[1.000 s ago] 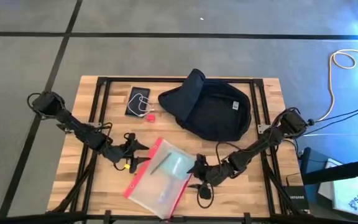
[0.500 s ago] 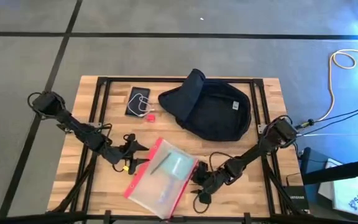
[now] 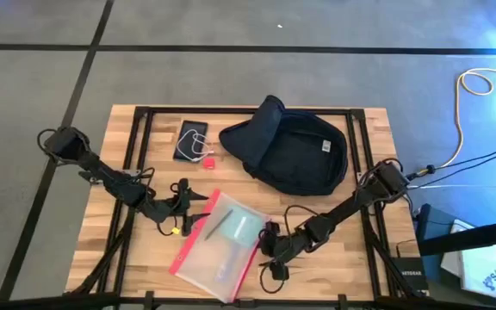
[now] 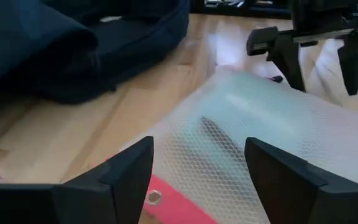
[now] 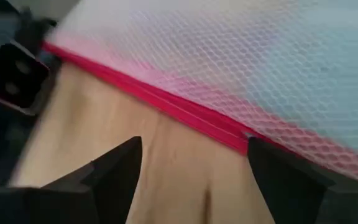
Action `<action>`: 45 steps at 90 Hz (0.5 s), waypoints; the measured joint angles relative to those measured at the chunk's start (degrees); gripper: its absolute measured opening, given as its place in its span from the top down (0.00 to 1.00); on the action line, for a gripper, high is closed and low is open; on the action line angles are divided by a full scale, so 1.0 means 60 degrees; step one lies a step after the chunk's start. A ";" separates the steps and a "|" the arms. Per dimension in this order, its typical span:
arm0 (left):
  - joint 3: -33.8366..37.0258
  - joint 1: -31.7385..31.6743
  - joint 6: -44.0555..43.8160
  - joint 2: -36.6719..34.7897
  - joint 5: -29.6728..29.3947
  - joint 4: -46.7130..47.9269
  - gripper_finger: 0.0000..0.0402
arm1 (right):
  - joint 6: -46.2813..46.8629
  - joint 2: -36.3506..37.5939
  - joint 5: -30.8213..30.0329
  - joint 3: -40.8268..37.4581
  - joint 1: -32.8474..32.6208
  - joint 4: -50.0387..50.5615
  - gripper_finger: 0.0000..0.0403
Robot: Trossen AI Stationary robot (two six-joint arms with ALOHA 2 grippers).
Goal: Unpack backpack
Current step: Remove the blue calculator from the transparent zip bag
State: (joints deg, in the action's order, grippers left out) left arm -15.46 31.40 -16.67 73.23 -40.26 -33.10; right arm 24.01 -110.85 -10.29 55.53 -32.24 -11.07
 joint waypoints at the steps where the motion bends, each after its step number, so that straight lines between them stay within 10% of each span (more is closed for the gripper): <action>1: 0.0000 -0.0021 0.0044 0.0000 -0.0002 0.0004 0.41 | -0.0145 0.0000 -0.0106 0.0004 0.0011 0.0034 0.32; 21: 0.0000 -0.0382 0.0274 0.0000 -0.0005 -0.0028 0.41 | -0.2944 0.0000 -0.3366 0.0015 0.0526 0.0248 0.32; 45: 0.0000 -0.0723 0.0026 0.0000 0.0079 -0.0114 0.41 | -0.3074 0.0000 -0.3269 0.0014 0.0926 0.0289 0.32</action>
State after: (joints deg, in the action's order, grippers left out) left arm -15.46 27.06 -16.52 73.23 -39.79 -33.79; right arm 5.57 -110.85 -29.90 55.61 -26.68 -9.33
